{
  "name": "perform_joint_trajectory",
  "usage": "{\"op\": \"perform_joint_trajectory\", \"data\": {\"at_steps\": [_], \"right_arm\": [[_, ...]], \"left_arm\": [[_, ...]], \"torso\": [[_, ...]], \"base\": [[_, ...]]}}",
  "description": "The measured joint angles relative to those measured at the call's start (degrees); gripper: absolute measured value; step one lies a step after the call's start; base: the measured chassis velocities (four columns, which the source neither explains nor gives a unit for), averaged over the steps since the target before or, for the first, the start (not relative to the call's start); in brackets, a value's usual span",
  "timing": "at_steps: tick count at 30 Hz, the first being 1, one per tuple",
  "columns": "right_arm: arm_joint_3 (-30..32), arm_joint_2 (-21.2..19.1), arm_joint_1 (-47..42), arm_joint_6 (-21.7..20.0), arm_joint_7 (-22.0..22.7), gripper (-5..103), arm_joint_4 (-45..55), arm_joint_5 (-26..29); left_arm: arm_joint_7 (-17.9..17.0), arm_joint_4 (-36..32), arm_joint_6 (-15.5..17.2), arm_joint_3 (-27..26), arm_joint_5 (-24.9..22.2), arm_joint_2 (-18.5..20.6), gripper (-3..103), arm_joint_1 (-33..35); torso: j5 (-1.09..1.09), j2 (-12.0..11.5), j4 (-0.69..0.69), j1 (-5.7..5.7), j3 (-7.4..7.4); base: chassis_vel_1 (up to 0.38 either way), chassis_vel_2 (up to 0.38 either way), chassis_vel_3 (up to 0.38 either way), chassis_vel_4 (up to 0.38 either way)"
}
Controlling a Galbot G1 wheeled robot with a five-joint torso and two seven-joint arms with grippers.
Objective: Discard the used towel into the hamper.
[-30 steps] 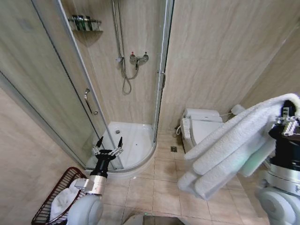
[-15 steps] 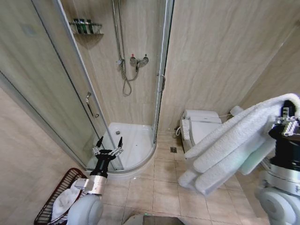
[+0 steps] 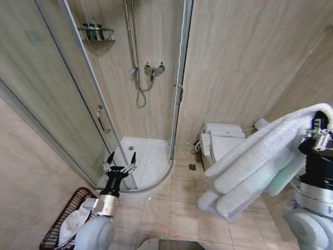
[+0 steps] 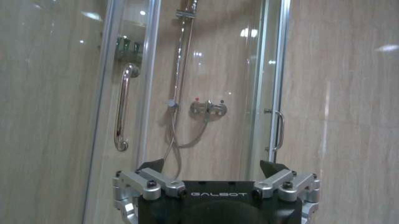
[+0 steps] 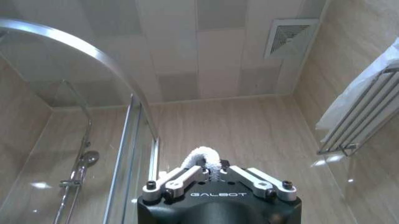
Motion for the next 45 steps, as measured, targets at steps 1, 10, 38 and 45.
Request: {"op": "perform_joint_trajectory", "data": {"at_steps": [1, 10, 38, 45], "right_arm": [[0.01, -0.07, 0.0, 0.02, 0.0, 4, 0.04, 0.07], [0.31, -0.19, -0.39, 0.34, -0.03, 4, 0.55, 0.13], [0.58, -0.16, -0.42, 0.82, -0.17, 4, 1.39, -1.71], [0.61, -0.16, -0.45, 1.25, -0.44, 4, 1.06, -2.27]], "left_arm": [[0.0, 0.0, 0.0, 0.0, 0.0, 0.0, 100, 0.0], [0.0, 0.0, 0.0, 0.0, 0.0, 0.0, 100, 0.0], [0.0, 0.0, 0.0, 0.0, 0.0, 0.0, 100, 0.0], [0.0, 0.0, 0.0, 0.0, 0.0, 0.0, 100, 0.0]], "torso": [[0.0, -0.05, 0.0, -0.02, -0.02], [0.0, -0.39, -0.01, -0.18, -0.21], [0.01, -0.8, 0.01, -0.37, -0.43], [-0.01, -0.84, 0.02, -0.39, -0.45]], "base": [[0.0, 0.0, 0.0, 0.0], [0.0, 0.0, 0.0, 0.0], [0.079, 0.079, 0.081, 0.082], [0.11, 0.113, 0.098, 0.118]]}}
